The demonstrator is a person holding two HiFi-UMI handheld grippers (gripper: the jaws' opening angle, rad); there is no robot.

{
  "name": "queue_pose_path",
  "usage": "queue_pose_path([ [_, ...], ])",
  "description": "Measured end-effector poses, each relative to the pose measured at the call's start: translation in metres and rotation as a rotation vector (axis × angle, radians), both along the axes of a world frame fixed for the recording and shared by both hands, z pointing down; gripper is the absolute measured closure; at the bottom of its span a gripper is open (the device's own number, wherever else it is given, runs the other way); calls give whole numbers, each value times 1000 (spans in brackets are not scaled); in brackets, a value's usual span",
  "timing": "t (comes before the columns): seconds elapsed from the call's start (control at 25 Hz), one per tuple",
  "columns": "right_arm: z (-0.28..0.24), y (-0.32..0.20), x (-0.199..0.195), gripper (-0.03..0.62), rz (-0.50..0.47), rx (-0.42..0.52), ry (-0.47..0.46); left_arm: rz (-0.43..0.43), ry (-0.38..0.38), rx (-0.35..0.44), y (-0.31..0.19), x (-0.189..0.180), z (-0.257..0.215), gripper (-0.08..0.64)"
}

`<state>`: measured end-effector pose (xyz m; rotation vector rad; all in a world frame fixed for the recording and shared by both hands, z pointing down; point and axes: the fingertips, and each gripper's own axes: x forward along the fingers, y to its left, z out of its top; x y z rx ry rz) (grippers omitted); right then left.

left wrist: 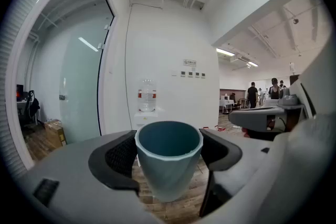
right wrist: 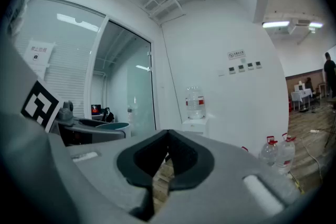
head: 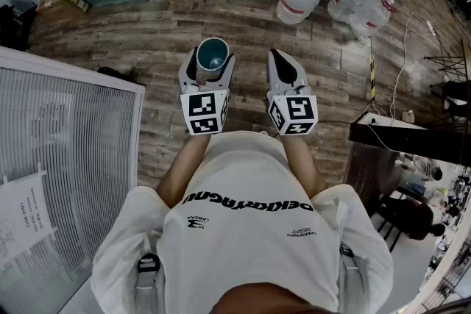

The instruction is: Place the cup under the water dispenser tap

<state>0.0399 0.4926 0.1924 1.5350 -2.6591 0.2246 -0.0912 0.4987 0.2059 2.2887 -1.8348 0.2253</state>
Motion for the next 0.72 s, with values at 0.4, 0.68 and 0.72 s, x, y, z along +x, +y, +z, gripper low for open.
queue_pose_path([
  [0.4,11,4,45,594,-45,-30,-16,4,-26,-82,7,53,17,201],
  [0.68,26,8,89,594,-77,-49,-10,4,-45,-155,11,102,36,199],
  [0.72,30,8,95,594,-84,-54,-11,2,-52,-159,13,108,40,199],
])
